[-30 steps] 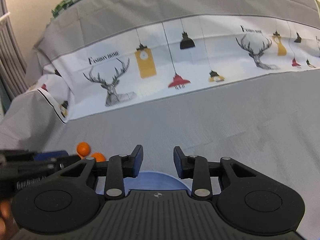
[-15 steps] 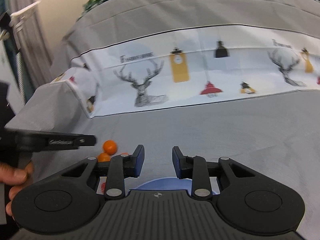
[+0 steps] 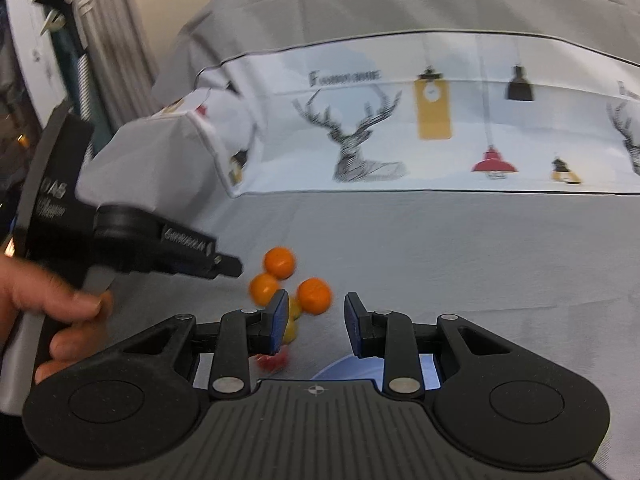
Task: Organize fruits
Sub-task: 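Move both open tools back toward the fruit cluster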
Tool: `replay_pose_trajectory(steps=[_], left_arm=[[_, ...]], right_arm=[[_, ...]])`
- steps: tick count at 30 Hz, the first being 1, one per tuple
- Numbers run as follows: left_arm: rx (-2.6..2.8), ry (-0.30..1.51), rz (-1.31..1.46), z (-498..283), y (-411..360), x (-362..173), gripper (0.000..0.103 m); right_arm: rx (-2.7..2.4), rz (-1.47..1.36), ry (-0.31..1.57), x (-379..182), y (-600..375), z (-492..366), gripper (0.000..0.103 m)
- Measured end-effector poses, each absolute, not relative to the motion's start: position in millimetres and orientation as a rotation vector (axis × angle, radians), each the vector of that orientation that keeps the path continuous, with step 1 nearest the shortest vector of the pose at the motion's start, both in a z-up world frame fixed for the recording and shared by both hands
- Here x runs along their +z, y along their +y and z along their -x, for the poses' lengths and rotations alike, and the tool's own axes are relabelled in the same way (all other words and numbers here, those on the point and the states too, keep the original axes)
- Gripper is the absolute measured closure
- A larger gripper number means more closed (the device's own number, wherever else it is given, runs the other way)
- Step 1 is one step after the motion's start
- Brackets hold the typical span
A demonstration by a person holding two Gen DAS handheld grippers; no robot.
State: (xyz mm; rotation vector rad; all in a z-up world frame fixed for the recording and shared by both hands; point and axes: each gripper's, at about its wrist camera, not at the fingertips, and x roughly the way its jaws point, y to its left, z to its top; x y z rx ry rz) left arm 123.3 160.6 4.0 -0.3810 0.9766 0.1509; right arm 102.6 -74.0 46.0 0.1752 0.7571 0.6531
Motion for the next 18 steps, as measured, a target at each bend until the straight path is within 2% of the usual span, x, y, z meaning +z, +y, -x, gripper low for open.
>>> replay_pose_trajectory(steps=[6, 9, 18], left_arm=[[0.150, 1.003, 0.393, -129, 163, -3, 0.073], [0.153, 1.019, 0.400, -133, 164, -9, 0.062], [0.127, 1.039, 0.409, -153, 169, -29, 0.061]], right_arm=[[0.696, -0.115, 0.793, 38, -40, -106, 0.070], [0.702, -0.096, 0.822, 32, -23, -106, 0.068], [0.730, -0.072, 0.900, 16, 9, -116, 0.065]])
